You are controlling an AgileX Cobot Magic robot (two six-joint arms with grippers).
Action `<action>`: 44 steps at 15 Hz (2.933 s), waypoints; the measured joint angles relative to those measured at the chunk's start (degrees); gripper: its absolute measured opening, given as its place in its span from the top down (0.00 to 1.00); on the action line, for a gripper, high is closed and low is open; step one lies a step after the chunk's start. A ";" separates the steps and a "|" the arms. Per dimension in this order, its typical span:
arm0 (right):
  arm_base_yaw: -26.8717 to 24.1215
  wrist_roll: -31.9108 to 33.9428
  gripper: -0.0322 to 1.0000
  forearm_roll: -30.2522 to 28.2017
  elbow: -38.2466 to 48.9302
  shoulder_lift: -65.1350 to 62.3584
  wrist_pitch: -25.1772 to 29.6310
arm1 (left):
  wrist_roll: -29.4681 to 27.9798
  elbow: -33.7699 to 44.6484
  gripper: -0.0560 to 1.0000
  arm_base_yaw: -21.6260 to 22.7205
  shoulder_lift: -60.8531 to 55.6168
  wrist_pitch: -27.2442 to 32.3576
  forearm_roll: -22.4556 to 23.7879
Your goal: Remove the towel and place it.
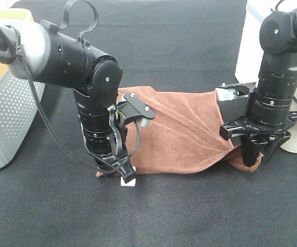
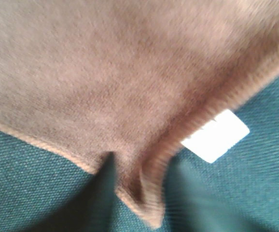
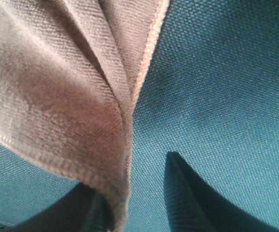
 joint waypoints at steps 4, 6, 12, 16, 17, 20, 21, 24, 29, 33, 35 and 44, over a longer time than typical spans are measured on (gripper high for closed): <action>0.00 0.00 0.64 0.00 0.00 0.00 -0.06 | 0.69 0.00 0.95 0.00 0.06 3.15 0.69; 0.00 0.00 0.64 0.00 0.00 0.00 -0.23 | 0.69 0.00 0.95 0.00 0.06 6.30 1.72; 0.00 -0.80 0.64 4.18 0.00 0.00 2.64 | -0.63 -0.29 0.95 0.00 0.06 21.60 2.98; 0.00 -1.26 0.64 4.24 0.00 0.00 4.70 | -3.04 -0.29 0.95 0.00 -0.17 22.52 2.35; 0.00 -1.26 0.64 4.24 0.00 0.00 5.61 | -4.13 -0.29 0.95 0.00 -0.86 22.52 0.00; 0.00 -1.26 0.64 4.30 0.00 -0.11 7.16 | -5.56 -0.29 0.95 0.00 -1.38 22.52 -4.93; 0.00 -1.26 0.60 4.30 0.00 -0.11 7.22 | -5.96 -0.29 0.95 0.00 -1.38 22.52 -4.87; 0.00 -1.26 0.37 4.30 0.00 -0.23 7.22 | -7.22 -0.29 0.72 0.00 -1.43 22.63 -3.72; 0.00 -1.26 0.34 4.53 0.00 -0.23 9.45 | -7.51 -0.29 0.30 0.00 -1.66 22.80 -2.46; 0.00 -3.09 0.34 8.48 0.00 -5.04 9.74 | -7.73 -0.29 0.29 0.00 -9.80 22.92 -1.78; 0.00 -3.21 0.34 9.85 0.00 -10.14 9.74 | -8.88 -0.29 0.29 0.00 -16.56 22.92 -0.92; 0.00 -3.21 0.34 8.82 9.80 -40.22 8.54 | -18.45 5.56 0.29 0.00 -45.95 23.09 2.41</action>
